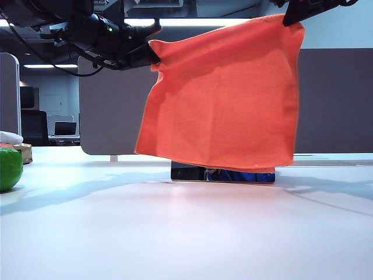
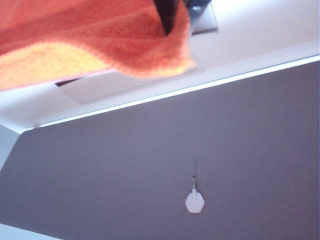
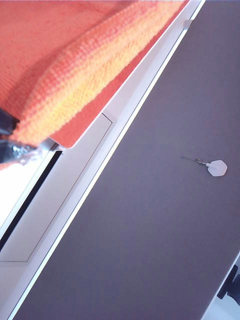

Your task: Pick up the cloth from the table and use it to cover the mirror.

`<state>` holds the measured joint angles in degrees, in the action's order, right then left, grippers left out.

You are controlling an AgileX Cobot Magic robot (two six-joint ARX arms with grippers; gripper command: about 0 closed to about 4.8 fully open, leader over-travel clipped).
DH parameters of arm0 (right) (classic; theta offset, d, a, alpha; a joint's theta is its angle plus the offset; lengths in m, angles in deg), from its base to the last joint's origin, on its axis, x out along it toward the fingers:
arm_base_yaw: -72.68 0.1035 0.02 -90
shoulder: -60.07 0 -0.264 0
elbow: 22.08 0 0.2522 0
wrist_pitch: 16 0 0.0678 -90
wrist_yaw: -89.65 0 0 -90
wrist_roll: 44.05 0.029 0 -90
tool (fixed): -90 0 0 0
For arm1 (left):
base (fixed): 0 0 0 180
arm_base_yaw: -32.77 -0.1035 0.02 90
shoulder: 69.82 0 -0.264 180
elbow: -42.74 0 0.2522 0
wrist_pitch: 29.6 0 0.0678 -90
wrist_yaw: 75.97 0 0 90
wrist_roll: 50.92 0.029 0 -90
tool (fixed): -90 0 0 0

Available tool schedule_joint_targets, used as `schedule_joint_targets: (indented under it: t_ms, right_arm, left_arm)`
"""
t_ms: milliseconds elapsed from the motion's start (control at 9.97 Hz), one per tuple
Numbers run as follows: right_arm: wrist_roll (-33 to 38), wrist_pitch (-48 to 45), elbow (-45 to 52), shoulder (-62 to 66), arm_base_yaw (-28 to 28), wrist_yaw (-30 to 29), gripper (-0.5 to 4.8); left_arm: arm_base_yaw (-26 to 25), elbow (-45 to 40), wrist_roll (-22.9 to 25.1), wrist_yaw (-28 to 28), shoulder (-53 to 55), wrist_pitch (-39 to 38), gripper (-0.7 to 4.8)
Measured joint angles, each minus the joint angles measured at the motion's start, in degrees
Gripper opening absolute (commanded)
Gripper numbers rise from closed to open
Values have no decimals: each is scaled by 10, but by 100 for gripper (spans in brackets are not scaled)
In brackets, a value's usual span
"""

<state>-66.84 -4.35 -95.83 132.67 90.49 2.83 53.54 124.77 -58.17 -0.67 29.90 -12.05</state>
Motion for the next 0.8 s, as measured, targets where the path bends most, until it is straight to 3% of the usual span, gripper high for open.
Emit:
schedule_joint_targets:
  t_ms: [301, 802]
  right_arm:
    - [-6, -18, -7, 33, -2, 1, -5]
    - [-28, -85, -15, 74, -18, 15, -5]
  left_arm:
    - [0, 71, 1, 4, 48, -29, -6]
    - [4, 81, 5, 28, 73, -26, -5]
